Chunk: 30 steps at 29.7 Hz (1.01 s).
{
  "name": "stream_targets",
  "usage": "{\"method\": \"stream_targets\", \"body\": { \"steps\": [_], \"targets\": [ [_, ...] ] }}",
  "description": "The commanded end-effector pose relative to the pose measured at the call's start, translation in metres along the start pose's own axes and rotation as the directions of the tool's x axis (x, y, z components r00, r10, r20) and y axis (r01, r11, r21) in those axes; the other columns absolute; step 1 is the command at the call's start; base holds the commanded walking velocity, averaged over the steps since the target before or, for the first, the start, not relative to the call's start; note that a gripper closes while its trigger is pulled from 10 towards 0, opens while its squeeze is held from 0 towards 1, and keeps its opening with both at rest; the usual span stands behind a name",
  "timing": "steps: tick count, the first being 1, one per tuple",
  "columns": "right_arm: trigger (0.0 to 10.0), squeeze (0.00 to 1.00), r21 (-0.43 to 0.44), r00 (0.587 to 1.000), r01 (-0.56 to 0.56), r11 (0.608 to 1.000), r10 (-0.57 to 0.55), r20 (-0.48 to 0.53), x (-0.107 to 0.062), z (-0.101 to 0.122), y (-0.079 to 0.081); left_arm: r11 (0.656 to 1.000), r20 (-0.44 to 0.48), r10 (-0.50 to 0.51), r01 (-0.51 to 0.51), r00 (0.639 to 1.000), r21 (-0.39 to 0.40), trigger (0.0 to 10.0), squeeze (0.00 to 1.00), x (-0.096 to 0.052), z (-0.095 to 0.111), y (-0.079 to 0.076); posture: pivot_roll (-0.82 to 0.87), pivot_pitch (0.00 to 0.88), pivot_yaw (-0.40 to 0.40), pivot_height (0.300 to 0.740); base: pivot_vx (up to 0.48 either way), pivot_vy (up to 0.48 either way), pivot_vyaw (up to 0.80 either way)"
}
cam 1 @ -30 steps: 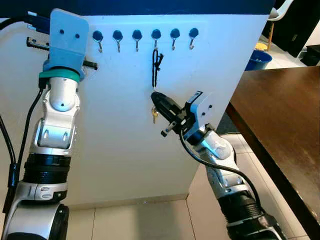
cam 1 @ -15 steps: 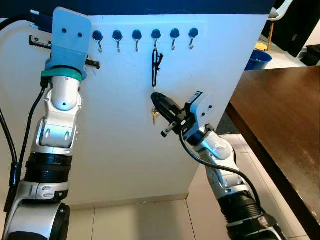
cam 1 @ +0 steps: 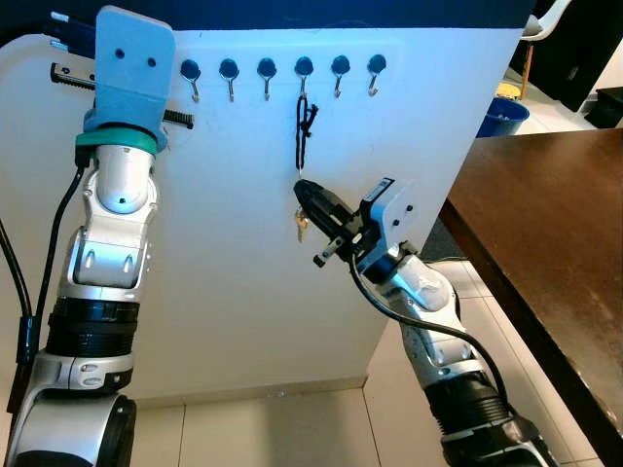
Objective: Hang keys on a hook
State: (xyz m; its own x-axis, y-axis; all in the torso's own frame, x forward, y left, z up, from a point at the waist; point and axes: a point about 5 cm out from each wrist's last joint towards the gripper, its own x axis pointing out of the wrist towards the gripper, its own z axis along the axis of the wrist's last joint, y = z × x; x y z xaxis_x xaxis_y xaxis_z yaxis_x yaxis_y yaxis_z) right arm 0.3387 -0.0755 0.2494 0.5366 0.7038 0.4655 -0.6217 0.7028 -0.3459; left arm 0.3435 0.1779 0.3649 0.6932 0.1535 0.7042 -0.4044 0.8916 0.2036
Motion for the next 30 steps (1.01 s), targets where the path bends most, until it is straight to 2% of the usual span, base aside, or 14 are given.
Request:
{"method": "stream_targets", "body": {
  "steps": [1,21,30],
  "targets": [
    [10.0,0.00,0.003,1.000,-0.011,1.000,0.011,-0.006,0.000,-0.002,0.004,1.000,0.006,-0.001,0.001,1.000,-0.007,10.0,0.00,0.002,0.002,0.000,0.13,0.103,0.115,0.740,0.000,0.000,0.00],
    [10.0,0.00,0.006,1.000,-0.009,1.000,0.009,-0.005,-0.001,-0.001,0.004,1.000,-0.050,-0.023,0.023,0.998,0.010,10.0,0.00,-0.001,-0.016,-0.008,0.13,0.112,0.119,0.740,0.000,0.000,0.00],
    [10.0,0.00,0.005,1.000,-0.006,1.000,0.006,-0.007,-0.001,-0.002,0.004,0.999,-0.081,-0.045,0.047,0.996,0.018,10.0,0.00,-0.008,-0.023,-0.008,0.13,0.116,0.119,0.740,0.000,0.000,0.00]
  ]
}}
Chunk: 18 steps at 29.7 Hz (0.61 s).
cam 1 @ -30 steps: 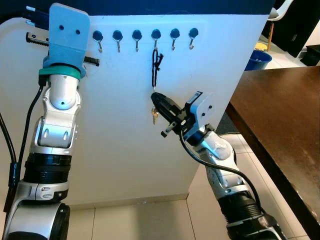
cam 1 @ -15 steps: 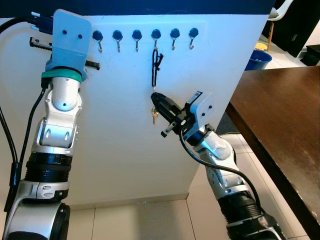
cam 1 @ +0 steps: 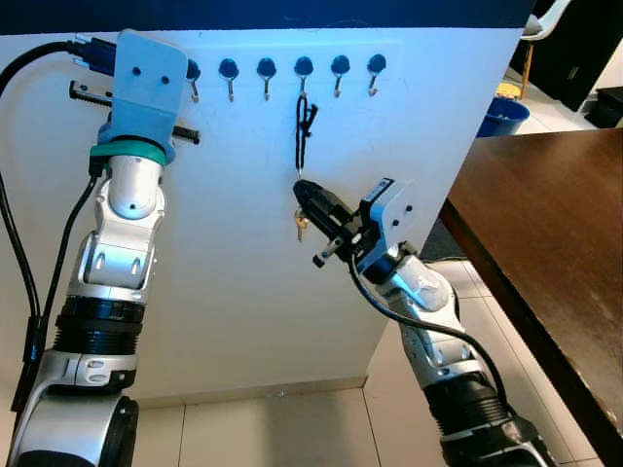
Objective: Hang keys on a hook
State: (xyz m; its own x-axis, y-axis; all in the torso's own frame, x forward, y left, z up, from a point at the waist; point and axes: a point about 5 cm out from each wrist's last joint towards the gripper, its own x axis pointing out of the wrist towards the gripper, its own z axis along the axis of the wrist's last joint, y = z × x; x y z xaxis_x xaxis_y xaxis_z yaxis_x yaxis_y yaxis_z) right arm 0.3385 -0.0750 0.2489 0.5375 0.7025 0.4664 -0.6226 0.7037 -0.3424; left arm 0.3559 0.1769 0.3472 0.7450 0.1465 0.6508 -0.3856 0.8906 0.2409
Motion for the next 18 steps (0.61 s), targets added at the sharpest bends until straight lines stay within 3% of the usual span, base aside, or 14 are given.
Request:
{"method": "stream_targets", "body": {
  "steps": [1,9,10,11,18],
  "targets": [
    [10.0,0.00,0.002,1.000,-0.007,1.000,0.007,-0.007,-0.001,-0.001,0.003,1.000,-0.017,-0.008,0.008,1.000,0.004,10.0,0.00,-0.004,-0.005,0.001,0.13,0.116,0.119,0.740,0.000,0.000,0.00],
    [10.0,0.00,0.003,1.000,-0.007,1.000,0.007,-0.007,-0.001,-0.001,0.003,1.000,-0.044,-0.019,0.020,0.999,0.012,10.0,0.00,-0.013,-0.008,0.004,0.14,0.119,0.113,0.740,0.000,0.000,0.00],
    [10.0,0.00,0.003,1.000,-0.009,1.000,0.009,-0.007,-0.001,-0.001,0.003,1.000,-0.046,-0.021,0.021,0.999,0.012,10.0,0.37,-0.015,-0.009,0.004,0.14,0.117,0.110,0.740,0.000,0.000,0.00],
    [10.0,0.00,0.003,1.000,-0.010,1.000,0.010,-0.007,-0.001,-0.001,0.003,1.000,-0.048,-0.021,0.022,0.999,0.012,10.0,1.00,-0.016,-0.009,0.004,0.14,0.118,0.110,0.740,0.000,0.000,0.00],
    [10.0,0.00,0.002,1.000,-0.010,1.000,0.010,-0.006,0.000,-0.001,0.003,0.999,-0.047,-0.051,0.050,0.998,-0.020,10.0,1.00,-0.019,-0.008,0.002,0.13,0.118,0.109,0.740,0.000,0.000,0.00]
  ]
}}
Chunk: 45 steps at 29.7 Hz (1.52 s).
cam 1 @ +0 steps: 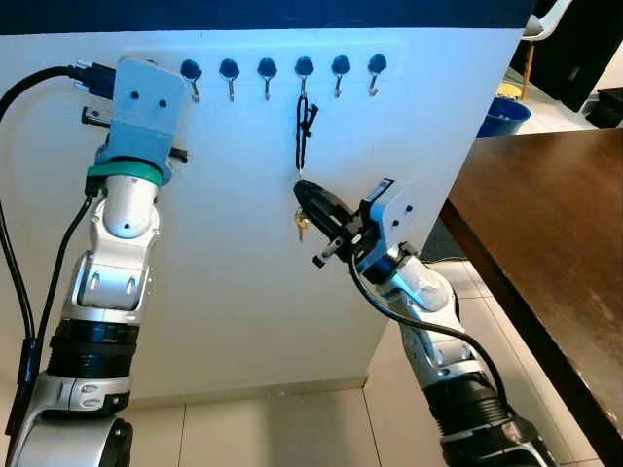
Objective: Hang keys on a hook
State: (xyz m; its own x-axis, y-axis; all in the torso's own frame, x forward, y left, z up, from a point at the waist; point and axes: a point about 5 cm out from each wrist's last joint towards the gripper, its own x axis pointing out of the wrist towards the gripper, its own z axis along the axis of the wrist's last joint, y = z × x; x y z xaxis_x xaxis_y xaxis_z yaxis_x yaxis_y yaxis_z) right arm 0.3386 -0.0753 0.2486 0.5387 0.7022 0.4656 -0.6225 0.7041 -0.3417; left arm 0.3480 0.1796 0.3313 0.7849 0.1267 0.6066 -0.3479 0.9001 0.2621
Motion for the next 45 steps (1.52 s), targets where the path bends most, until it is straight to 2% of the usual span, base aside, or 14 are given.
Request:
{"method": "stream_targets", "body": {
  "steps": [1,2,5,8,15,16,18,20,28,30,35,40,41,45],
  "targets": [
    [10.0,0.00,0.000,1.000,-0.010,1.000,0.010,-0.005,0.000,-0.001,0.003,1.000,-0.002,-0.019,0.019,1.000,-0.021,10.0,1.00,-0.005,0.001,-0.001,0.13,0.118,0.109,0.740,0.000,0.000,0.00],
    [10.0,0.00,0.000,1.000,-0.010,1.000,0.010,-0.006,0.000,-0.001,0.003,0.999,-0.002,-0.014,0.014,1.000,-0.043,10.0,0.00,-0.008,0.002,-0.001,0.13,0.118,0.109,0.740,0.000,0.000,0.00],
    [10.0,0.00,0.000,1.000,-0.010,1.000,0.010,-0.006,0.000,-0.001,0.003,0.999,-0.002,-0.014,0.014,1.000,-0.043,10.0,0.00,-0.008,0.002,-0.001,0.13,0.118,0.109,0.740,0.000,0.000,0.00],
    [10.0,0.00,0.000,1.000,-0.008,1.000,0.008,-0.007,-0.001,-0.001,0.002,0.995,0.038,-0.018,0.022,0.999,-0.095,10.0,0.00,-0.025,0.010,-0.001,0.14,0.114,0.109,0.740,0.000,0.000,0.00],
    [10.0,0.00,-0.001,1.000,0.001,1.000,-0.001,-0.003,-0.001,0.000,0.001,0.989,0.068,-0.051,0.060,0.996,-0.133,10.0,0.00,-0.045,0.016,-0.004,0.13,0.112,0.105,0.740,0.000,0.000,0.00],
    [10.0,0.00,-0.002,1.000,0.008,1.000,-0.008,0.000,-0.002,0.000,0.000,0.986,0.051,-0.085,0.091,0.995,-0.136,10.0,0.00,-0.054,0.013,-0.007,0.13,0.112,0.103,0.740,0.000,0.000,0.00],
    [10.0,0.00,-0.002,1.000,0.008,1.000,-0.008,0.000,-0.002,0.000,0.000,0.986,0.051,-0.085,0.091,0.995,-0.136,10.0,0.00,-0.054,0.013,-0.007,0.13,0.112,0.103,0.740,0.000,0.000,0.00],
    [10.0,0.00,-0.005,1.000,0.007,1.000,-0.007,0.026,0.003,0.007,-0.003,0.983,-0.024,-0.137,0.133,0.990,-0.125,10.0,0.00,-0.068,-0.004,-0.012,0.12,0.108,0.092,0.740,0.000,0.000,0.00],
    [10.0,0.00,-0.001,0.997,0.018,1.000,-0.018,0.072,0.036,0.019,-0.009,0.981,-0.054,-0.133,0.123,0.990,-0.147,10.0,0.00,-0.061,-0.011,-0.016,0.11,0.103,0.059,0.740,0.000,0.000,0.00],
    [10.0,0.00,-0.001,0.997,0.018,1.000,-0.018,0.072,0.036,0.019,-0.009,0.981,-0.054,-0.133,0.123,0.990,-0.147,10.0,0.00,-0.061,-0.011,-0.016,0.11,0.103,0.059,0.740,0.000,0.000,0.00],
    [10.0,0.00,0.019,0.995,0.060,0.998,-0.061,0.083,0.067,0.024,-0.009,0.974,-0.031,-0.167,0.160,0.986,-0.159,10.0,0.00,-0.065,-0.003,-0.021,0.14,0.118,0.032,0.740,0.000,0.000,0.00],
    [10.0,0.00,0.018,0.992,0.089,0.996,-0.091,0.089,0.074,0.027,-0.011,0.973,-0.032,-0.172,0.165,0.985,-0.160,10.0,0.00,-0.067,-0.002,-0.021,0.14,0.123,0.026,0.740,0.000,0.000,0.00],
    [10.0,0.00,-0.027,0.974,0.189,0.982,-0.184,0.129,0.085,0.043,-0.021,0.975,-0.038,-0.167,0.159,0.985,-0.158,10.0,0.00,-0.070,-0.001,-0.019,0.14,0.137,0.022,0.740,0.000,0.000,0.00],
    [10.0,0.00,-0.033,0.965,0.215,0.976,-0.207,0.159,0.087,0.050,-0.025,0.975,-0.040,-0.168,0.159,0.985,-0.158,10.0,0.00,-0.070,-0.001,-0.020,0.14,0.141,0.020,0.740,0.000,0.000,0.00]
  ]
}}
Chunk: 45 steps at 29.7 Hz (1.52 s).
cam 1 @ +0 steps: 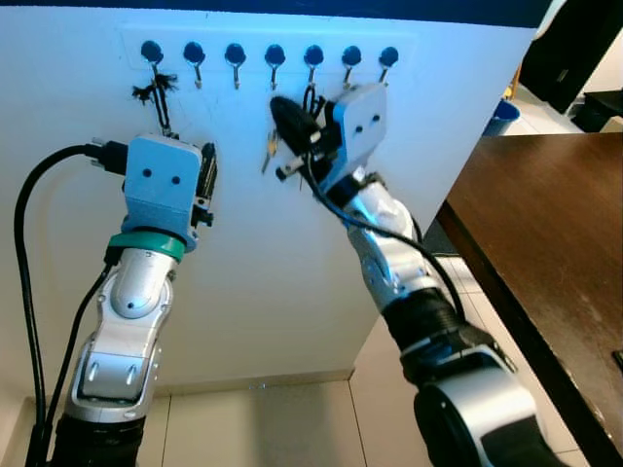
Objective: Hang keys on a hook
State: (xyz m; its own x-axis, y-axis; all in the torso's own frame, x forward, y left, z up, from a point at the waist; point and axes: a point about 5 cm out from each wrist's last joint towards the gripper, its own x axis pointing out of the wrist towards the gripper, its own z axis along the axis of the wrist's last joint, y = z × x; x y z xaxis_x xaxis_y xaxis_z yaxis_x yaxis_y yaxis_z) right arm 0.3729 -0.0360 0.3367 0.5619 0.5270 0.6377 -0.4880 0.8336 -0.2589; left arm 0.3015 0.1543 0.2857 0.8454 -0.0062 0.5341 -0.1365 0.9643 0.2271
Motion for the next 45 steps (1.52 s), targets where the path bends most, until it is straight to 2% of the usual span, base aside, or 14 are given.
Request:
{"method": "stream_targets", "body": {
  "steps": [1,4,14,24,28,36,38,42,45],
  "targets": [
    [10.0,0.00,-0.012,1.000,0.012,1.000,-0.011,0.013,0.000,0.002,-0.002,1.000,-0.011,-0.006,0.006,1.000,0.004,10.0,0.00,-0.003,-0.001,-0.002,0.14,0.141,0.020,0.740,0.000,0.000,0.00],
    [10.0,0.00,-0.014,0.999,0.026,1.000,-0.025,0.047,0.002,0.008,-0.005,1.000,-0.014,-0.010,0.010,1.000,0.007,10.0,0.00,-0.003,-0.002,-0.003,0.13,0.147,0.020,0.740,0.000,0.000,0.00],
    [10.0,0.00,-0.004,0.998,0.015,1.000,-0.015,0.065,0.005,0.008,-0.005,1.000,-0.013,-0.009,0.009,1.000,0.005,10.0,0.00,-0.002,-0.001,-0.003,0.13,0.154,0.024,0.740,0.000,0.000,0.00],
    [10.0,0.00,0.026,0.999,-0.024,0.999,0.023,0.033,0.015,0.004,0.003,1.000,-0.010,-0.006,0.006,1.000,0.017,10.0,0.00,-0.003,0.002,-0.004,0.16,0.164,0.003,0.740,0.000,0.000,0.00],
    [10.0,0.00,0.041,0.998,-0.065,0.997,0.065,0.016,0.021,0.004,0.012,1.000,-0.011,-0.003,0.003,1.000,0.024,10.0,0.00,-0.004,0.003,-0.004,0.16,0.171,0.002,0.740,0.000,0.000,0.00],
    [10.0,0.00,0.047,0.993,-0.115,0.992,0.115,0.011,0.021,0.002,0.018,1.000,-0.013,-0.005,0.005,1.000,0.022,10.0,0.00,-0.004,0.002,-0.004,0.16,0.171,0.002,0.740,0.000,0.000,0.00],
    [10.0,0.00,0.025,0.990,-0.141,0.990,0.141,-0.019,0.020,-0.003,0.019,1.000,-0.014,-0.004,0.004,1.000,0.022,10.0,0.00,-0.004,0.002,-0.004,0.16,0.167,0.002,0.740,0.000,0.000,0.00],
    [10.0,0.00,0.019,0.990,-0.140,0.990,0.141,-0.029,0.019,-0.005,0.019,1.000,-0.014,-0.003,0.003,1.000,0.023,10.0,0.00,-0.004,0.002,-0.004,0.16,0.167,0.002,0.740,0.000,0.000,0.00],
    [10.0,0.00,-0.013,0.990,-0.114,0.993,0.113,-0.087,0.014,-0.013,0.016,1.000,-0.016,-0.004,0.004,1.000,0.023,10.0,0.00,-0.004,0.002,-0.004,0.16,0.162,0.006,0.740,0.000,0.000,0.00]
  ]
}}
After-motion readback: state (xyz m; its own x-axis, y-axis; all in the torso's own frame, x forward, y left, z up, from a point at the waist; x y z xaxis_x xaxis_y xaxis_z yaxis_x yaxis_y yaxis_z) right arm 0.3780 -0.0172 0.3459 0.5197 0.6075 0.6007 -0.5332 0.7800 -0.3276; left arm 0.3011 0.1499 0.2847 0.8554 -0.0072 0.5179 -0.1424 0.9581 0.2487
